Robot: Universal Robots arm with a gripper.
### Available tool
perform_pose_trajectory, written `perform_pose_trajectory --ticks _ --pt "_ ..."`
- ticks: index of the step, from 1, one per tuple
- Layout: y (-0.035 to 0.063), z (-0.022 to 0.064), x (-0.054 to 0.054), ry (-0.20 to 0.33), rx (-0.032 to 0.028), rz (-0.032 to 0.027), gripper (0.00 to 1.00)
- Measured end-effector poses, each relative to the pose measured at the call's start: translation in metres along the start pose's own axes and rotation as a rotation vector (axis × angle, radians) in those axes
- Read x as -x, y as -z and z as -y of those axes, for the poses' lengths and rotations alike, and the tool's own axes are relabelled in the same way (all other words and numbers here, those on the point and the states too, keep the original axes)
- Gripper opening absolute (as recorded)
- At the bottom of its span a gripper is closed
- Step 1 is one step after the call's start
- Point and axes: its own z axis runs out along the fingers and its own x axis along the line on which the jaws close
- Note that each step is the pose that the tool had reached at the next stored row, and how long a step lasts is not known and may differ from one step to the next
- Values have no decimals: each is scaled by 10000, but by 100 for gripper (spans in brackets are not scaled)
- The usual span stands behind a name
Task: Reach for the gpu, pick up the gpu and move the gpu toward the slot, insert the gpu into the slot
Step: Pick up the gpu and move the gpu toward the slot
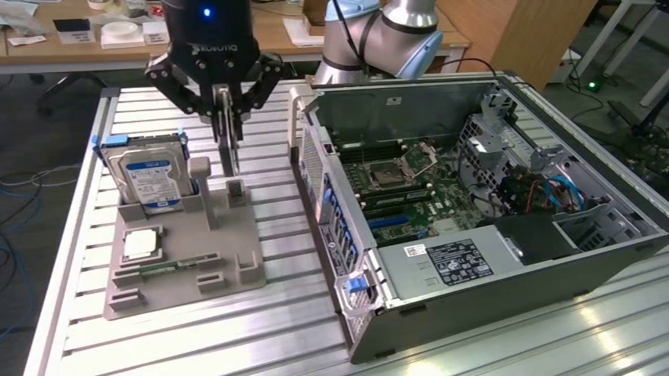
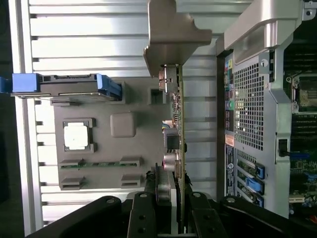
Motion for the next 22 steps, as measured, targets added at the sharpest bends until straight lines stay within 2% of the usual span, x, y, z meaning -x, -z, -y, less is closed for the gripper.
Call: perform_pose_trajectory --ticks 6,12,13,14,17,18,19,22 --pt "147 -2 2 -1 0 0 28" --pt "155 -2 12 3 -1 0 28" --pt "155 -3 25 2 -22 0 28" --pt "154 -3 38 2 -87 5 28" --pt "153 -6 70 7 -432 18 28" --pt "152 -6 78 8 -529 23 28" --pt "152 -6 88 11 -541 23 28" --pt "150 -9 141 7 -512 20 28"
